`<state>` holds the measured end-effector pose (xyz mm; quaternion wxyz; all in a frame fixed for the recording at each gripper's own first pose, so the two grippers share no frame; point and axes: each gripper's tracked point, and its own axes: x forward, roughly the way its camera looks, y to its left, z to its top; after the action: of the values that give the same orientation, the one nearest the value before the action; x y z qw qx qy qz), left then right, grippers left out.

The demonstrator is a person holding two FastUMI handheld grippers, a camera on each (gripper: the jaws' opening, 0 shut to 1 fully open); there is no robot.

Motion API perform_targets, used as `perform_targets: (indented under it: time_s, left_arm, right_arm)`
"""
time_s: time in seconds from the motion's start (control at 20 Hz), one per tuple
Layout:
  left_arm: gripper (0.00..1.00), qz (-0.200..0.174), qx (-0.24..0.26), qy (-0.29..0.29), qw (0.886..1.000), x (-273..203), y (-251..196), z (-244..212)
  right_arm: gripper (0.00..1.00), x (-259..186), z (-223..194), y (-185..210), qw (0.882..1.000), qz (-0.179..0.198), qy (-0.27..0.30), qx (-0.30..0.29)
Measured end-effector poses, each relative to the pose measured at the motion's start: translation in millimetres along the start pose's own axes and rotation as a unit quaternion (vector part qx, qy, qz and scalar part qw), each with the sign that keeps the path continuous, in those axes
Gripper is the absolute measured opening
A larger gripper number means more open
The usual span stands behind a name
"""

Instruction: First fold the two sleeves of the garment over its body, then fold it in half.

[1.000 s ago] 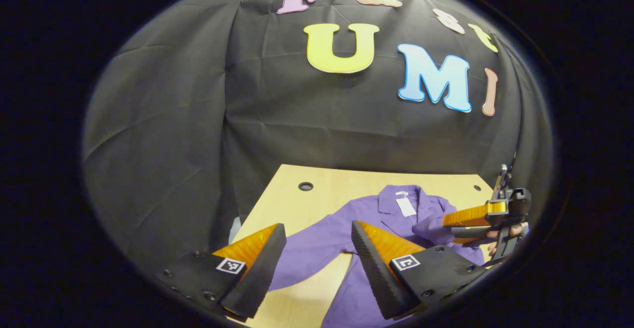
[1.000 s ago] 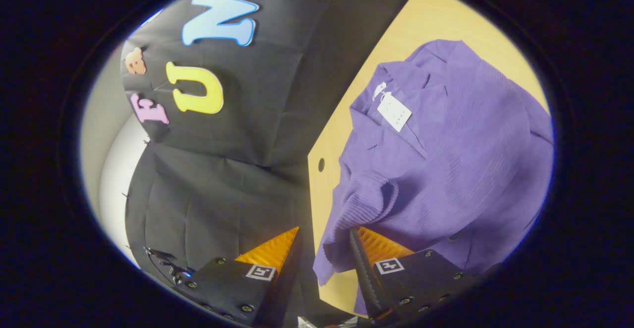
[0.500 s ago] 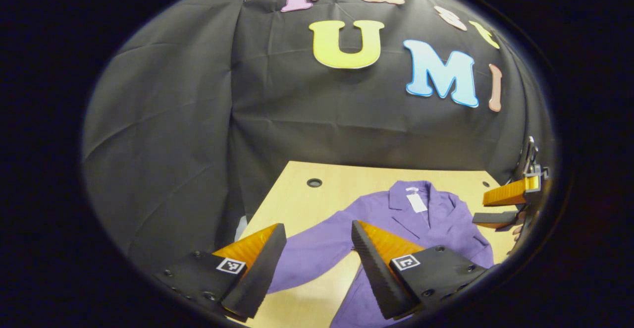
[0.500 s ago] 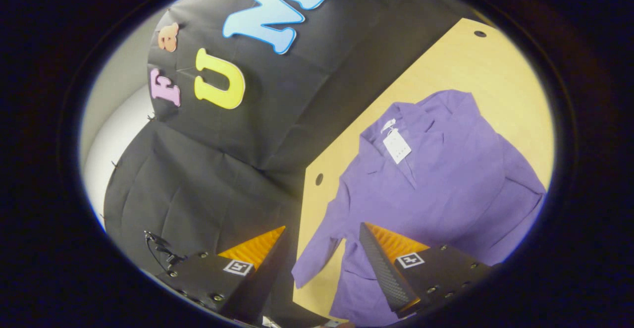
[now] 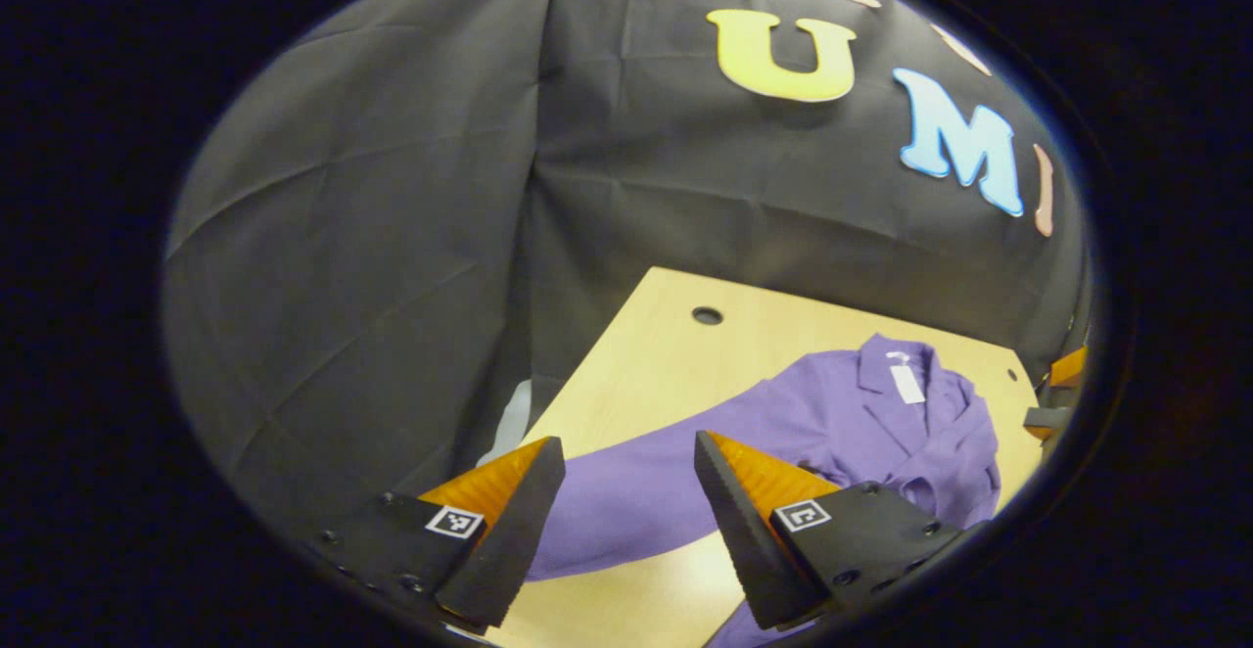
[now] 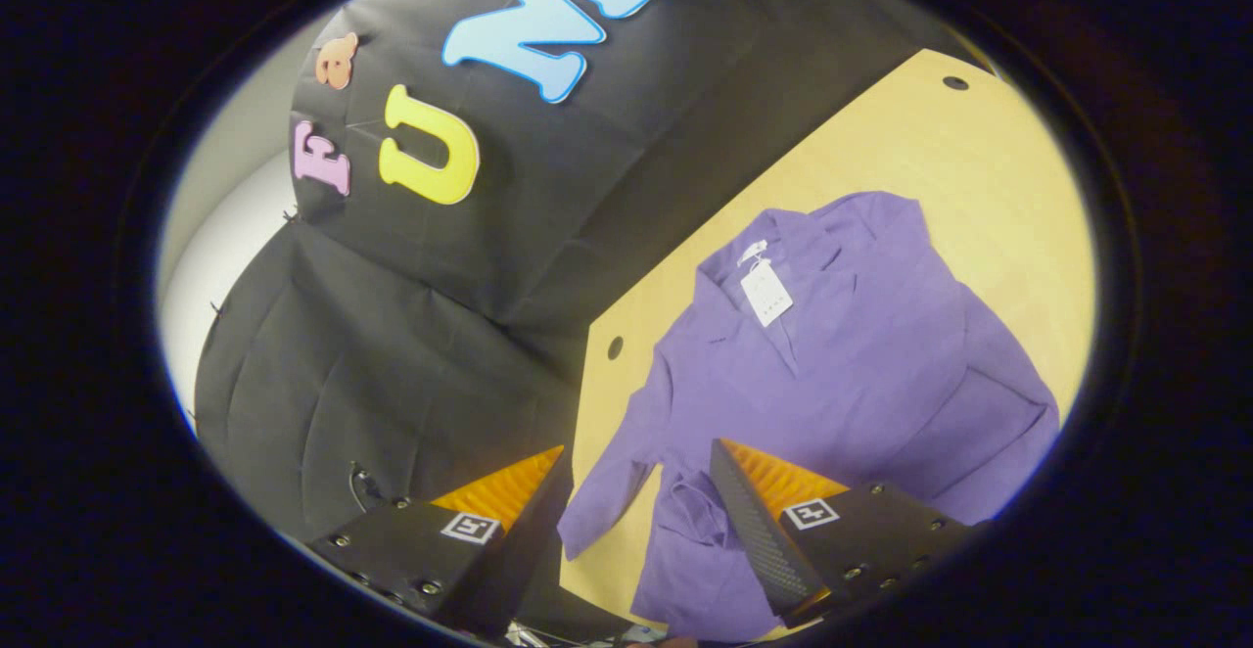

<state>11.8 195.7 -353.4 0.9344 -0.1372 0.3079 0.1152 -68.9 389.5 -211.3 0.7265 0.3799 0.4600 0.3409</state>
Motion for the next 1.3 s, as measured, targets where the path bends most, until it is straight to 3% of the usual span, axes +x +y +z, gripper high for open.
perform_targets:
  time_s: [0.3, 0.7, 0.85, 0.9, 0.95, 1.05, 1.1, 1.2, 1.3]
  left_arm:
    - [0.92, 0.061, -0.044, 0.057, 0.996, 19.2, 47.9, -48.1]
    - [0.94, 0.126, -0.071, 0.132, 0.981, 40.5, 88.5, -116.5]
    - [0.94, 0.136, -0.088, 0.18, 0.97, 42.7, 90.2, -149.5]
    - [0.94, 0.138, -0.083, 0.156, 0.974, 45.0, 91.2, -143.5]
    - [0.96, 0.142, -0.084, 0.179, 0.97, 52.1, 92.1, -156.7]
    - [0.96, 0.139, -0.08, 0.174, 0.972, 45.7, 84.8, -151.4]
    - [0.89, 0.137, -0.075, 0.162, 0.974, 45.9, 86.0, -146.0]
    - [0.94, 0.137, -0.078, 0.161, 0.974, 46.7, 87.4, -146.2]
    - [0.88, 0.131, -0.073, 0.165, 0.975, 47.9, 85.4, -146.3]
  right_arm:
    - [0.9, 1.3, 2.3, -9.1, 1.0, -0.014, 0.003, -0.004]
    - [0.9, 2.4, -2.8, -20.6, 0.999, -0.032, 0.018, -0.009]
    - [0.9, 1.6, 0.6, -23.5, 0.999, -0.038, 0.017, -0.012]
    - [0.9, 0.5, 0.4, -24.9, 0.999, -0.04, 0.016, -0.013]
    - [0.9, -0.4, 0.7, -25.2, 0.999, -0.041, 0.016, -0.014]
    - [0.9, 0.4, 0.6, -27.5, 0.999, -0.044, 0.019, -0.016]
    - [0.9, -0.1, -1.2, -28.5, 0.999, -0.046, 0.022, -0.016]
    - [0.9, -0.7, -4.3, -29.6, 0.998, -0.048, 0.027, -0.017]
    - [0.9, -0.9, -6.9, -28.7, 0.998, -0.047, 0.03, -0.018]
